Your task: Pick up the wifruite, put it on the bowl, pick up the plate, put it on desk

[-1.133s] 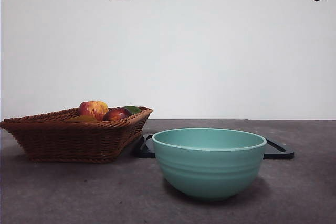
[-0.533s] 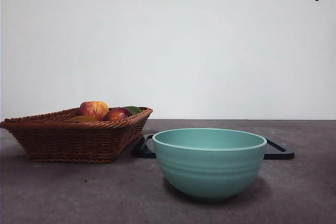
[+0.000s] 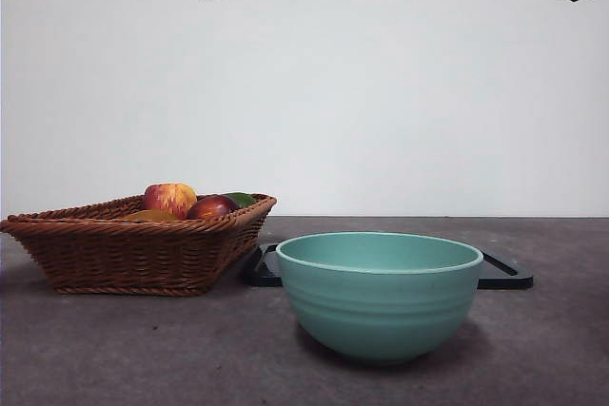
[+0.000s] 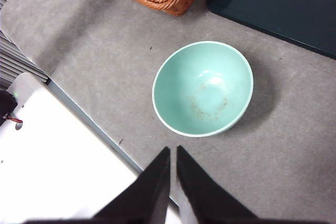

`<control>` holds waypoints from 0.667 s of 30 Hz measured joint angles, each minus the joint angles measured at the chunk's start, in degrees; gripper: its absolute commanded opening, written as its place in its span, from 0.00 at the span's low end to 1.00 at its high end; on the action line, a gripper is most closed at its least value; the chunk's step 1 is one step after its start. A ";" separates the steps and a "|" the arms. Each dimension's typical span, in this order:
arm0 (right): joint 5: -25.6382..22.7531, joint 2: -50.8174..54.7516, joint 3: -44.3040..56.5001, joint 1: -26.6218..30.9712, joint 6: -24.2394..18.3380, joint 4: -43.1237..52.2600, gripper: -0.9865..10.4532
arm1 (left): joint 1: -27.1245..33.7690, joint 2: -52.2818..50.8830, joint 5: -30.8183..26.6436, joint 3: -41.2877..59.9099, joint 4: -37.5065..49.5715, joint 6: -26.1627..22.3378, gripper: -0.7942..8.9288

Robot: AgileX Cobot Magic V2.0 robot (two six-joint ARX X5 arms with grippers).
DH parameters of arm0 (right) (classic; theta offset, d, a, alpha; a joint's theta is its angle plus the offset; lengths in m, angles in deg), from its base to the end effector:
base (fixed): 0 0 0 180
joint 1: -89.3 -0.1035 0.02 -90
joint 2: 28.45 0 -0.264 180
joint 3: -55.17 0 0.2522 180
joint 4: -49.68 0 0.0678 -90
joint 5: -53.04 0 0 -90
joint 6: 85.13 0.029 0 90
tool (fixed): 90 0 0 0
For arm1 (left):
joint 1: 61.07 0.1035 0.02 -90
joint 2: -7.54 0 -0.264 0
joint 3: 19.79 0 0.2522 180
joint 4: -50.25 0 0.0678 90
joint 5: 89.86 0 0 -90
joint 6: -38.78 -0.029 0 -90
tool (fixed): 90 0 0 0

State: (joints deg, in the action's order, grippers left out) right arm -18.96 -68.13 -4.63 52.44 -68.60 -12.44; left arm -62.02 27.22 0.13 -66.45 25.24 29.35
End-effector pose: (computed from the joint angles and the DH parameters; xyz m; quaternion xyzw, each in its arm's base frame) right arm 0.0942 0.0819 0.2950 0.0610 0.4117 0.3748 0.8285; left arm 0.0929 -0.0015 0.3102 0.0820 -0.0178 -0.0068 0.9964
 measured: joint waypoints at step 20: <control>0.00 0.00 0.00 0.00 0.00 0.02 0.10 | 1.22 -17.77 -1.81 26.69 -0.92 -0.11 0.09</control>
State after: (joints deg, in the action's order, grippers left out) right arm -18.96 -68.13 -4.63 52.44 -68.60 -12.42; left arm -60.79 9.45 -1.69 -39.77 24.32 29.24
